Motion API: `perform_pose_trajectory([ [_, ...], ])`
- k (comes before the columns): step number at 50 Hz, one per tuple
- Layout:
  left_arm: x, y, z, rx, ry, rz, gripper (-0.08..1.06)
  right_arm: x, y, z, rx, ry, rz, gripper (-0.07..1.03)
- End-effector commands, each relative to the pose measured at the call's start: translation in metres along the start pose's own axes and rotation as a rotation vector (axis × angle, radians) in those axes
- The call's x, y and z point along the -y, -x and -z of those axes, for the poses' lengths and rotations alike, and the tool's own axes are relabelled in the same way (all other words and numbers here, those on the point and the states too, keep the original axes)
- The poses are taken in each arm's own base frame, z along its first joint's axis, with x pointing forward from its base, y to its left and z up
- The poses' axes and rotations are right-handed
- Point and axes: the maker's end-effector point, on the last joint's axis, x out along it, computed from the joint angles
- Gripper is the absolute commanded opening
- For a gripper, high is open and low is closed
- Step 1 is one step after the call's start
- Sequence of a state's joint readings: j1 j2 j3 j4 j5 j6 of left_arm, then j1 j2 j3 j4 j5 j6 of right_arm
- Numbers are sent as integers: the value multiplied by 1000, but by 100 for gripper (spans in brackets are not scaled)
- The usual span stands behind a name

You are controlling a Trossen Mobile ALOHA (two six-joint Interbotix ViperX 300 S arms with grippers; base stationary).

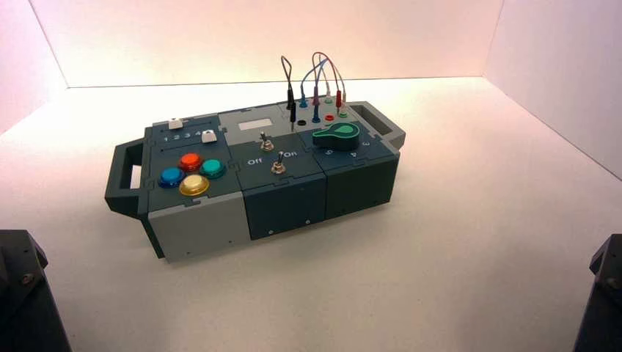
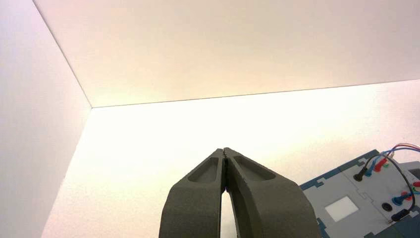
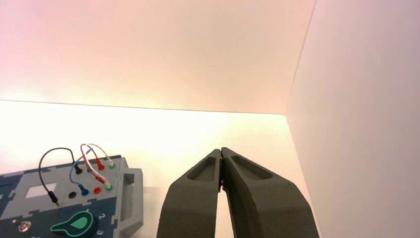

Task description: Open left gripper.

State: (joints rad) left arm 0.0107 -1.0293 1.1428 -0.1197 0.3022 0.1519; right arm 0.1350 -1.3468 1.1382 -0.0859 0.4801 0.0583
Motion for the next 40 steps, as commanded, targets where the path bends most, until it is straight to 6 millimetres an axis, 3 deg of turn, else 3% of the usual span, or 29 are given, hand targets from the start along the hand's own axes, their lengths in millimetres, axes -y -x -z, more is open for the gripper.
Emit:
perform_pose_trajectory([
  [1, -1, 2, -15, 31, -1, -4, -3, 0, 0, -8, 12, -11, -1, -2],
  [24, -1, 2, -16, 30, -4, -5, -3, -1, 0, -7, 10, -18, -5, -2],
  [26, -2, 3, -19, 38, -1, -6, 3, -1, 0, -8, 12, -18, -5, -2],
  [28, -2, 2, -20, 40, -6, -6, 23, -1, 0, -7, 10, -18, -5, -2],
  [32, -2, -1, -16, 26, -10, -7, 94, -1, 0, -7, 10, -18, -5, -2],
  [33, -2, -2, -15, 21, -11, -7, 103, -1, 0, -7, 9, -18, -4, -2],
  [36, -2, -5, -12, 0, -17, -5, 93, -1, 0, -7, 10, -16, -4, -2],
  [40, -2, -9, -12, -16, -18, -4, 103, 0, 0, -7, 10, -15, -3, -2],
])
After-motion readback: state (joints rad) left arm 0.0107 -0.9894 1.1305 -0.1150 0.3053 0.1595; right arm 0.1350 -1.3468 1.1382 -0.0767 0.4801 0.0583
